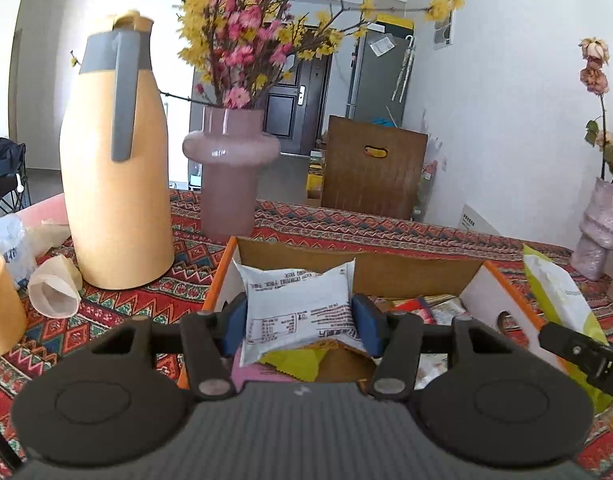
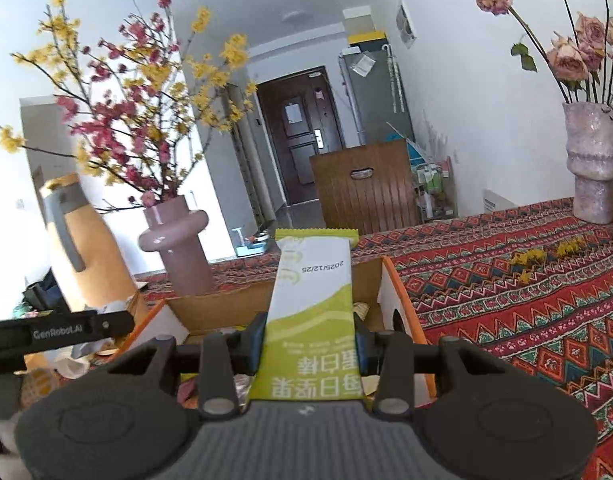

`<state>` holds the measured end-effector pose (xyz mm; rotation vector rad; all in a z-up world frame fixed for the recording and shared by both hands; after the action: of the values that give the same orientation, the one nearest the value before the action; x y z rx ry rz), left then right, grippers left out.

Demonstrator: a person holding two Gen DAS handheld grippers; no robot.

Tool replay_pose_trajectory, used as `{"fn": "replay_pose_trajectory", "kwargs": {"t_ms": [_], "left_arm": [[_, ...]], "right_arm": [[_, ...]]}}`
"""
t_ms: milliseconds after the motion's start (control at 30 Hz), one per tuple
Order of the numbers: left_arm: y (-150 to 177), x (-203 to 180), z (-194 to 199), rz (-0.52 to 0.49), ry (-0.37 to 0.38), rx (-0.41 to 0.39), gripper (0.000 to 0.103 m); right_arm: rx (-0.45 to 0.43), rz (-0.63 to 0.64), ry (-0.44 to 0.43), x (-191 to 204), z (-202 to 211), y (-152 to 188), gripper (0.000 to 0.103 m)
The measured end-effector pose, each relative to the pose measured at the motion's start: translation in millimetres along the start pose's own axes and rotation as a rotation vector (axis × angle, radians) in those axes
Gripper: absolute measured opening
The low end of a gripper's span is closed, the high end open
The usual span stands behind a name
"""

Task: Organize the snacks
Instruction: 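Carry the white packet and green-white packet over the box with both grippers, then open both grippers to drop both packets into the box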

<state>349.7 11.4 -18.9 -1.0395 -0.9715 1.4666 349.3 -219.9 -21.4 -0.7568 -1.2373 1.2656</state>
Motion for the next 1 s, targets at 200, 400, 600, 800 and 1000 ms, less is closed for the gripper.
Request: {"fn": "replay_pose_trajectory", "kwargs": {"t_ms": [200, 400, 600, 800, 1000], "left_arm": [[7, 5, -4, -0.001, -0.005, 0.008, 0.057], [10, 7, -6, 0.006, -0.019, 0.009, 0.058], [11, 9, -8, 0.012, -0.028, 0.013, 0.058], [10, 8, -5, 0.010, -0.021, 0.005, 0.066], [1, 9, 8, 0.014, -0.032, -0.066, 0.103]], "right_arm": [[0.014, 0.022, 0.030, -2, -8, 15, 0.040], [0.032, 0.026, 0.046, -4, -12, 21, 0.040], [0.042, 0.027, 0.054, -4, -15, 26, 0.040], [0.052, 0.030, 0.052, -3, -17, 29, 0.040], [0.030, 0.012, 0.048, -4, -13, 26, 0.061]]}}
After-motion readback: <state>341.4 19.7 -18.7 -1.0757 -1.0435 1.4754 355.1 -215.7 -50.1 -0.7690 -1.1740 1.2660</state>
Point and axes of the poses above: each gripper's, at about its wrist camera, not at the fingertips, and z roughly against the way its jaws point, x to its left, y to its underside, the point moved 9 cm from there along -z, roughly the way its jaws point, and after that the axes turned 9 degrees about -x, right-handed, at the moved point
